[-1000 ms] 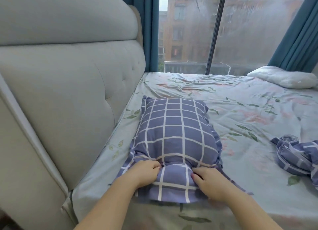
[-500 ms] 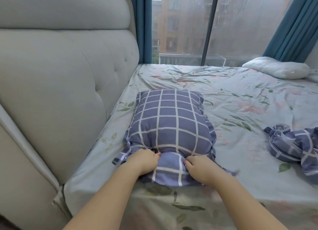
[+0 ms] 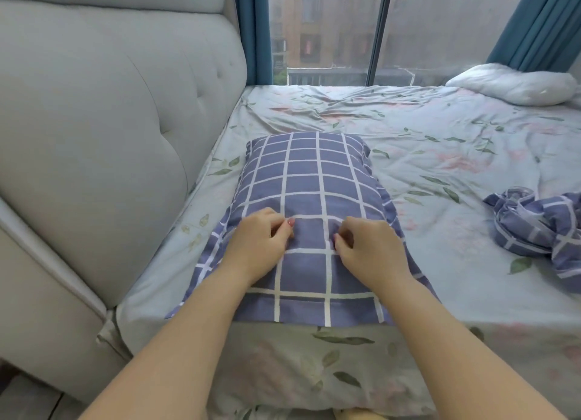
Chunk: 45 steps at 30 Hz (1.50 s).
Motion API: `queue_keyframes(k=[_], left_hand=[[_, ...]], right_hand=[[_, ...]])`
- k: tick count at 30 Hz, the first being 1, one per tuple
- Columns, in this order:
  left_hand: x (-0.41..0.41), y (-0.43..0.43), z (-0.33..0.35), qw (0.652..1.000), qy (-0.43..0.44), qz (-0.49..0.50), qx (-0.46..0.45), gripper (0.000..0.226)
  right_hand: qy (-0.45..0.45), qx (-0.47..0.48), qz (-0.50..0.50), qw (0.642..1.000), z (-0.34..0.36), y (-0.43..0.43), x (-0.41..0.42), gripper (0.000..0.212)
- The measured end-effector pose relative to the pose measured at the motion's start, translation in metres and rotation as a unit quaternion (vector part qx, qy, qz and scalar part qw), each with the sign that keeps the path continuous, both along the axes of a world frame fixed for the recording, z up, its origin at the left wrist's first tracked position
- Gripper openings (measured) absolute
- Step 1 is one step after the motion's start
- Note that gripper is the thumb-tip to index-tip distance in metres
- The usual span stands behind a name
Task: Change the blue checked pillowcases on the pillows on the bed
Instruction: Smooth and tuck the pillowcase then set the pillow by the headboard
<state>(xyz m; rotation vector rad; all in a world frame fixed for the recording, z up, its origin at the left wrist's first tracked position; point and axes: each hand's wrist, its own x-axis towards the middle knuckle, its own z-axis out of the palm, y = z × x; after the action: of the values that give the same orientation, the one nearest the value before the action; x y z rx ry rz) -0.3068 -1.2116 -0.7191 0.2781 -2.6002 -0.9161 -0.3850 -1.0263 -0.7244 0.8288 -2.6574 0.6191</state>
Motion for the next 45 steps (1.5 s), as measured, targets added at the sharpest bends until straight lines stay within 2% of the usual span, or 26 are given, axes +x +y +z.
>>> queue_keyframes(k=[3, 7, 11, 15, 19, 22, 25, 28, 30, 32, 36, 42, 45], left_hand=[[-0.005, 0.008, -0.004, 0.997, -0.053, -0.042, 0.027, 0.037], [-0.027, 0.007, -0.027, 0.976, -0.201, -0.026, -0.084, 0.038], [-0.037, 0.01, -0.03, 0.954, -0.252, -0.039, -0.16, 0.032], [-0.037, 0.006, -0.024, 0.934, -0.265, -0.078, -0.225, 0.035], [-0.034, 0.0, -0.01, 0.909, -0.335, -0.138, -0.204, 0.035], [-0.04, 0.003, -0.015, 0.89, -0.338, -0.126, -0.277, 0.035], [-0.045, 0.013, -0.021, 0.902, -0.312, -0.095, -0.282, 0.037], [-0.047, 0.013, -0.026, 0.898, -0.298, -0.101, -0.309, 0.036], [-0.048, 0.011, -0.026, 0.876, -0.312, -0.117, -0.35, 0.034], [-0.047, 0.01, -0.02, 0.874, -0.342, -0.129, -0.321, 0.036], [-0.046, 0.013, -0.022, 0.866, -0.342, -0.124, -0.344, 0.035], [-0.052, 0.022, -0.036, 0.888, -0.3, -0.11, -0.332, 0.039], [-0.05, 0.017, -0.04, 0.886, -0.282, -0.105, -0.353, 0.038]], right_hand=[[-0.033, -0.059, 0.087, 0.994, 0.0, -0.004, -0.006, 0.009], [-0.099, 0.042, 0.121, 0.987, -0.012, -0.012, -0.009, 0.027], [-0.114, 0.129, 0.094, 0.981, -0.016, -0.027, -0.015, 0.036], [-0.182, 0.157, 0.101, 0.965, -0.01, -0.02, -0.017, 0.03], [-0.232, 0.172, 0.121, 0.95, -0.008, -0.014, -0.02, 0.027], [-0.22, 0.194, 0.135, 0.947, -0.017, -0.02, -0.02, 0.034], [-0.234, 0.199, 0.128, 0.943, -0.022, -0.022, -0.021, 0.043], [-0.233, 0.189, 0.116, 0.947, -0.016, -0.021, -0.019, 0.036], [-0.24, 0.183, 0.115, 0.946, -0.011, -0.018, -0.018, 0.028], [-0.257, 0.175, 0.114, 0.944, -0.008, -0.015, -0.017, 0.028], [-0.237, 0.191, 0.126, 0.944, -0.014, -0.019, -0.019, 0.03], [-0.198, 0.216, 0.123, 0.948, -0.035, -0.025, -0.022, 0.043], [-0.171, 0.226, 0.11, 0.953, -0.034, -0.024, -0.015, 0.039]])
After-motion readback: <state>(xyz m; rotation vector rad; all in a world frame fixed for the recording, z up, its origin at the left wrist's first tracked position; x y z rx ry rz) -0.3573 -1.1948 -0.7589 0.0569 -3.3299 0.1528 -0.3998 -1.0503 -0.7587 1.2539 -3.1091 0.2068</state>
